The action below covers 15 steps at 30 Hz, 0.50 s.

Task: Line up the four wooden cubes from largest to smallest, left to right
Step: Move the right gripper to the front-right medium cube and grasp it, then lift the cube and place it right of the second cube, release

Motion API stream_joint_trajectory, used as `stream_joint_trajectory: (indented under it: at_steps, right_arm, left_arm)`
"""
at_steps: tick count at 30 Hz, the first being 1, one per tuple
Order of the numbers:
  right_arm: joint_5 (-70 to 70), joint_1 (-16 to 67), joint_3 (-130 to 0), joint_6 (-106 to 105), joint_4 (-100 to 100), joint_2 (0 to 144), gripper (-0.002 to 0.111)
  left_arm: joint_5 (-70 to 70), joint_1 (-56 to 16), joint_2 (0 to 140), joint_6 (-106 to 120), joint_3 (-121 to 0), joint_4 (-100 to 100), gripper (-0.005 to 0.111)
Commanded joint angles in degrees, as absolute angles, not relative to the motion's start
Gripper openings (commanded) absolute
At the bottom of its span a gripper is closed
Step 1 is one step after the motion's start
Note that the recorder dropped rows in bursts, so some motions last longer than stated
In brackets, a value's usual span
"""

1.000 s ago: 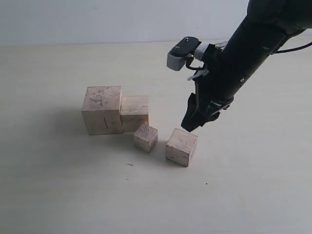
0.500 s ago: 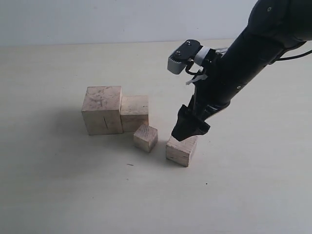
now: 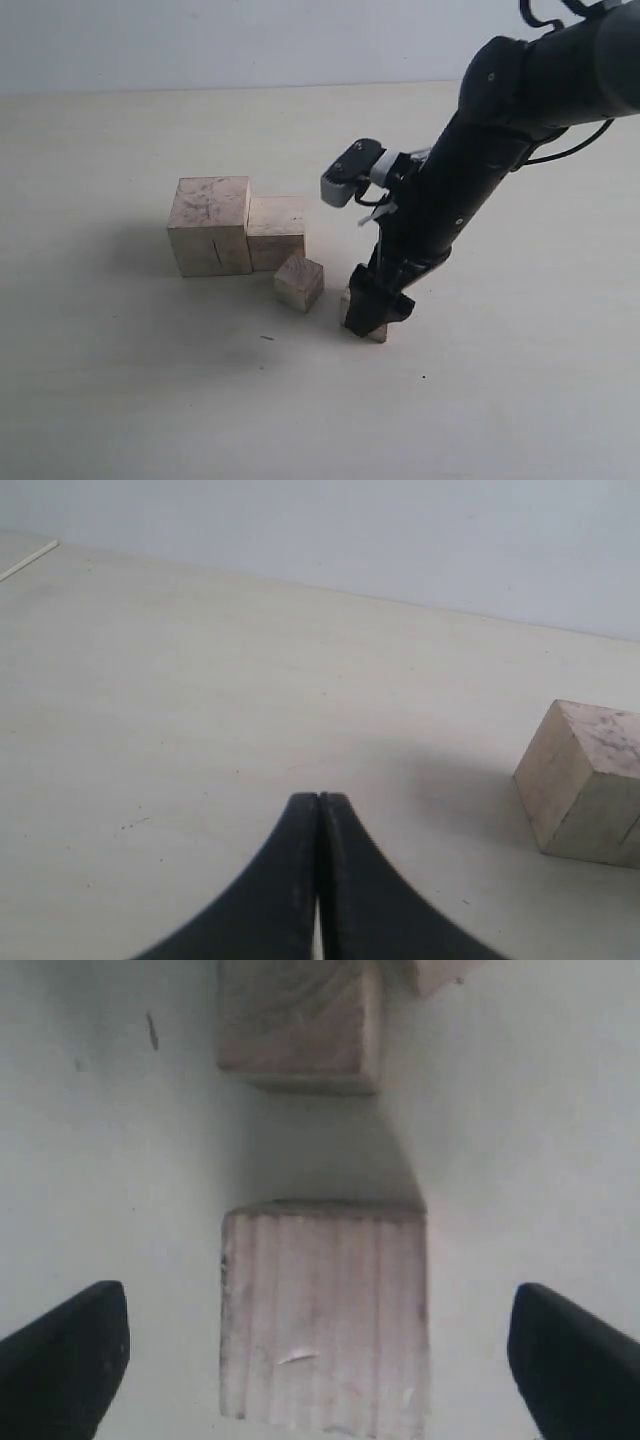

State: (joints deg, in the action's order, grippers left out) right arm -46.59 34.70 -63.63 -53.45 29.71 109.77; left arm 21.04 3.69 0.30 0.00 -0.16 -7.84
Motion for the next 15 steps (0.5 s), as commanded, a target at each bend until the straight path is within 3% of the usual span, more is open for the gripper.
stream_joint_trajectory:
  at_steps: [1, 5, 7, 11, 15]
  right_arm:
    - [-43.85, 37.0, -63.28, -44.96, 20.88, 110.49, 0.095]
    - [-42.37, 37.0, -63.28, -39.42, 18.99, 110.55, 0.091]
    - [-42.24, 37.0, -63.28, -38.93, 18.99, 110.55, 0.082]
    - [-42.66, 37.0, -63.28, -38.84, 19.45, 110.55, 0.047]
    - [-44.6, 37.0, -63.28, -37.87, 19.31, 110.55, 0.0]
  left_arm:
    - [20.43, 3.35, 0.0, 0.0, 0.0, -7.87, 0.0]
    - [20.43, 3.35, 0.0, 0.0, 0.0, -7.87, 0.0]
    - [20.43, 3.35, 0.0, 0.0, 0.0, -7.87, 0.0]
    - [20.43, 3.35, 0.0, 0.0, 0.0, -7.87, 0.0]
    - [20.43, 3.35, 0.0, 0.0, 0.0, -7.87, 0.0]
